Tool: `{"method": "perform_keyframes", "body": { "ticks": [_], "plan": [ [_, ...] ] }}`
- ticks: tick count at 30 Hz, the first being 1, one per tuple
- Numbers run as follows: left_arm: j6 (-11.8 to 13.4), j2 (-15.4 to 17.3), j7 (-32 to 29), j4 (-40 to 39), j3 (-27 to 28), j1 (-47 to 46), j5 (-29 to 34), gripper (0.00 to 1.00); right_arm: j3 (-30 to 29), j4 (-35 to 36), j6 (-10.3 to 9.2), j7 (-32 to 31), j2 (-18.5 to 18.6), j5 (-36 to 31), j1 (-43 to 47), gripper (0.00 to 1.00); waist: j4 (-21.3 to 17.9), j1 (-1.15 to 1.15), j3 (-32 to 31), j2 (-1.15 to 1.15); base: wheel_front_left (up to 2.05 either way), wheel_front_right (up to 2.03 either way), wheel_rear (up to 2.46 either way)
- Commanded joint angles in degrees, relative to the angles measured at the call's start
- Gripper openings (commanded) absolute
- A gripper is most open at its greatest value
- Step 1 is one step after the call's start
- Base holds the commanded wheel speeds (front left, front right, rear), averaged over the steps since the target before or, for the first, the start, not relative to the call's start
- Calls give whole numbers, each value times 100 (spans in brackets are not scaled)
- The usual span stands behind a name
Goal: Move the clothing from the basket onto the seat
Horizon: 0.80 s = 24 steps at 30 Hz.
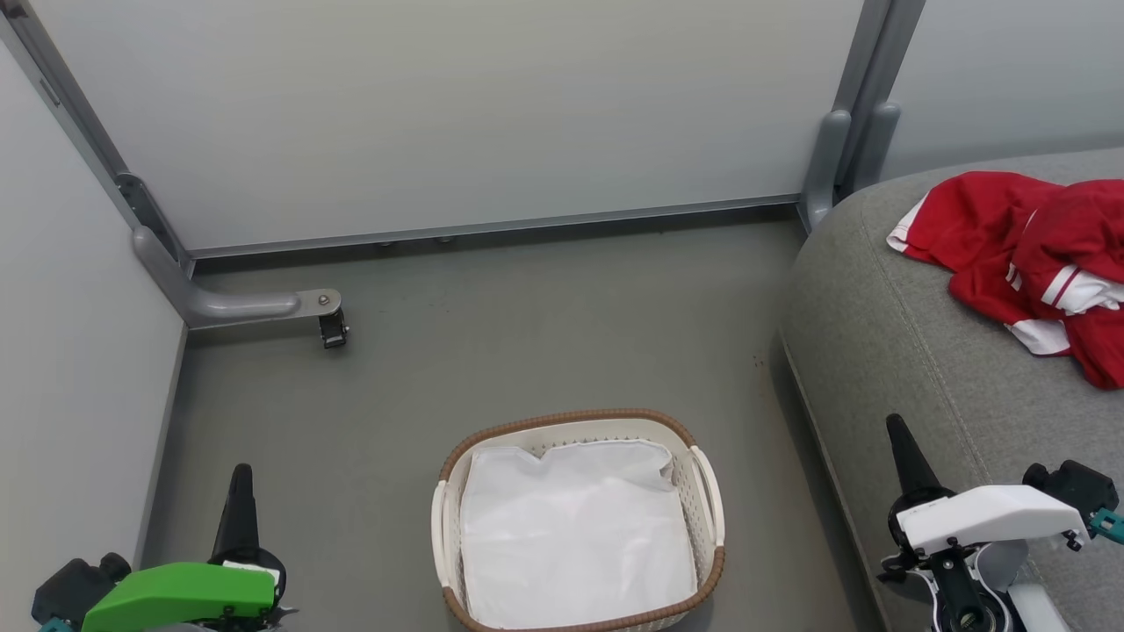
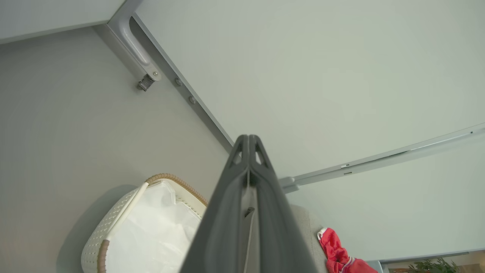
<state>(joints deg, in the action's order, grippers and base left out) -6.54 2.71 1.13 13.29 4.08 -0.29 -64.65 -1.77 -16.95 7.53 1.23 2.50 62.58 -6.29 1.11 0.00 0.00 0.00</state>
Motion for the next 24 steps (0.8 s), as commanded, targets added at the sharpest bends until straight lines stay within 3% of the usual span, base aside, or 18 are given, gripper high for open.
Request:
{"method": "perform_keyframes", "body": {
  "ticks": [1,24],
  "plan": [
    [-30,23,-32,-36,40,-160,-160,0,-43,91,-4,-41,34,160,-36,0,-2,0,0,0,0,0,0],
    [-64,26,-359,16,133,-375,-1304,0,-238,187,-4,-372,42,1394,-16,0,-43,0,7,0,0,0,0]
  ]
}}
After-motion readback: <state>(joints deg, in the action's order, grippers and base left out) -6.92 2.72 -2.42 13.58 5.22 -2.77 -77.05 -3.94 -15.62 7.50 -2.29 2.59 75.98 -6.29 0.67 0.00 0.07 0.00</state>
